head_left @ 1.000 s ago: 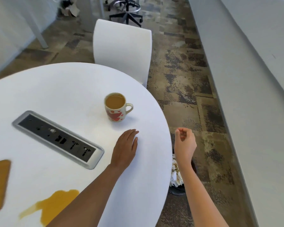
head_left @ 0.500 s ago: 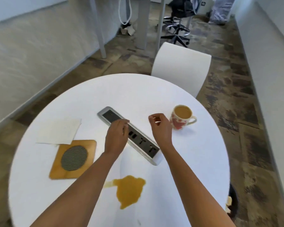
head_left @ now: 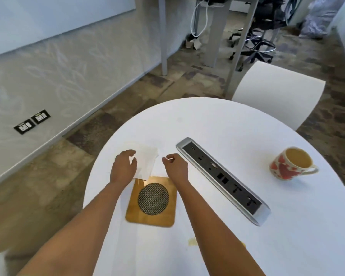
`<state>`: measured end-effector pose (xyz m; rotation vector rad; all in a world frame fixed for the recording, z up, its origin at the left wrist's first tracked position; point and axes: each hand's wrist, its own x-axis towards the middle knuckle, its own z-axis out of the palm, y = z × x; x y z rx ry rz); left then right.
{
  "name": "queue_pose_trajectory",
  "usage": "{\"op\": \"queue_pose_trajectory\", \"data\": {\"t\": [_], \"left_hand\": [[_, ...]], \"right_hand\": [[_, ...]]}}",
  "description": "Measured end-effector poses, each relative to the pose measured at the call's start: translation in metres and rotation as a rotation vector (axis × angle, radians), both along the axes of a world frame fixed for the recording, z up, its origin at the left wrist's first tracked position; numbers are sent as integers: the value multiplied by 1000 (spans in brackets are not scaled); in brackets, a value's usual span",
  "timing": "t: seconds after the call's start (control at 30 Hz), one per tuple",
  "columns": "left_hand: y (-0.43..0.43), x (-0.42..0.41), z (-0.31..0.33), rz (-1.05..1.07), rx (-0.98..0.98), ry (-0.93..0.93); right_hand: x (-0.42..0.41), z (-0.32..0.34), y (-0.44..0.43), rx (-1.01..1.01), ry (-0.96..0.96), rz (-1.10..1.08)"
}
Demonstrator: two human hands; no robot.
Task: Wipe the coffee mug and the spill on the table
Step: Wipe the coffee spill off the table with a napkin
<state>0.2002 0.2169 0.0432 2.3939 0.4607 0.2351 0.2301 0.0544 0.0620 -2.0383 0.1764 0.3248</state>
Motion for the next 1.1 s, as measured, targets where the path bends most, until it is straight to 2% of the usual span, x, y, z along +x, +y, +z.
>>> {"op": "queue_pose_trajectory", "data": {"t": [0.27, 0.43, 0.6, 0.8, 0.97, 1.1], "left_hand": [[71, 36, -19, 7, -12, 178], [95, 52, -36, -26, -29, 293], [96, 60, -47, 35, -56, 227], [94, 68, -47, 211, -295, 296], [97, 63, -43, 170, -349, 331], [91, 62, -24, 81, -391, 164]], "right_hand": [[10, -33, 57, -134, 124, 45], [17, -41, 73, -221, 76, 53], [21, -44, 82, -241, 64, 52], [23, -45, 83, -228, 75, 9], [23, -51, 81, -158, 72, -8], [27, -53, 72, 12, 46, -76]]}}
